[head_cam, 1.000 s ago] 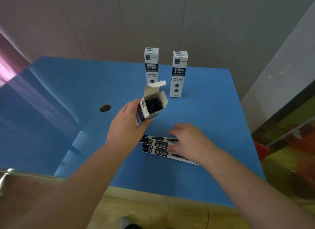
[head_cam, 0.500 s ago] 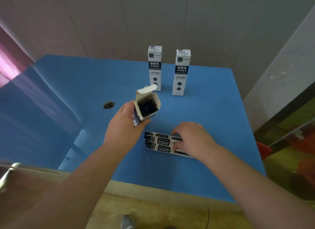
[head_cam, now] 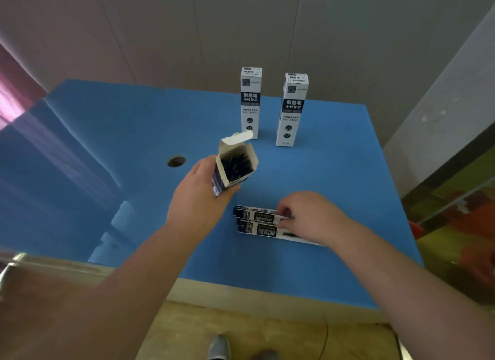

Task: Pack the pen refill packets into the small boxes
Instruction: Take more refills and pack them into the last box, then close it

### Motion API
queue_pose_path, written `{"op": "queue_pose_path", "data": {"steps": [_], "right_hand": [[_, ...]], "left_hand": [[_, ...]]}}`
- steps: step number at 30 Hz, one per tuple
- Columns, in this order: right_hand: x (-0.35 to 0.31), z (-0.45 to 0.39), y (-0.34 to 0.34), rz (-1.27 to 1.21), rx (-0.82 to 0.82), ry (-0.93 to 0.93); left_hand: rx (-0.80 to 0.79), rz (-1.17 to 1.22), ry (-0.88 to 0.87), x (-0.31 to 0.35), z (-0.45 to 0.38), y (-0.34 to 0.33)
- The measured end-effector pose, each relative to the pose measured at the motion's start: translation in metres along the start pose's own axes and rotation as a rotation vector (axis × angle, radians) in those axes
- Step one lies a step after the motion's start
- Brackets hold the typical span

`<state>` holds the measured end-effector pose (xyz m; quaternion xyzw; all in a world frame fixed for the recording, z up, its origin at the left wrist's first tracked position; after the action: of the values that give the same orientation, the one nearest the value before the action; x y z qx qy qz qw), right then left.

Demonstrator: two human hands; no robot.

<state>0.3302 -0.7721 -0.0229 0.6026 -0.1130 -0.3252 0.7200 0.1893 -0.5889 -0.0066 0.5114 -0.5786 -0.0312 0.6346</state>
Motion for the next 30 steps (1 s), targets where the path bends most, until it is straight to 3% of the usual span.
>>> {"op": "queue_pose_path", "data": {"steps": [9,16,22,30], "right_hand": [[-0.011,0.006,0.038,-0.318,0.103,-0.128],[-0.032,0.008,0.043,-0.982,0.177,-0.233],[-0.069,0.017,0.057,-1.306,0.378,-0.303],[-0.104,0.017,0.075,-1.342,0.716,-0.223]], "left_hand": [[-0.05,0.053,0.0,-0.008,-0.019,0.015],[-0.053,0.058,-0.059,-0.013,-0.039,0.019],[-0.143,0.036,-0.131,-0.026,-0.051,0.021],[-0.177,0.029,-0.221,-0.031,-0.053,0.026]]}}
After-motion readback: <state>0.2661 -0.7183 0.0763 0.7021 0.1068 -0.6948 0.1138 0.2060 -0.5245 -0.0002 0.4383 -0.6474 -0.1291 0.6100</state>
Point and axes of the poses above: each hand's wrist, its own z-axis away from the middle knuckle, its own y-axis out of the back of the hand, x = y × z, the point moved 1 cm from there along -z, towards the middle knuckle
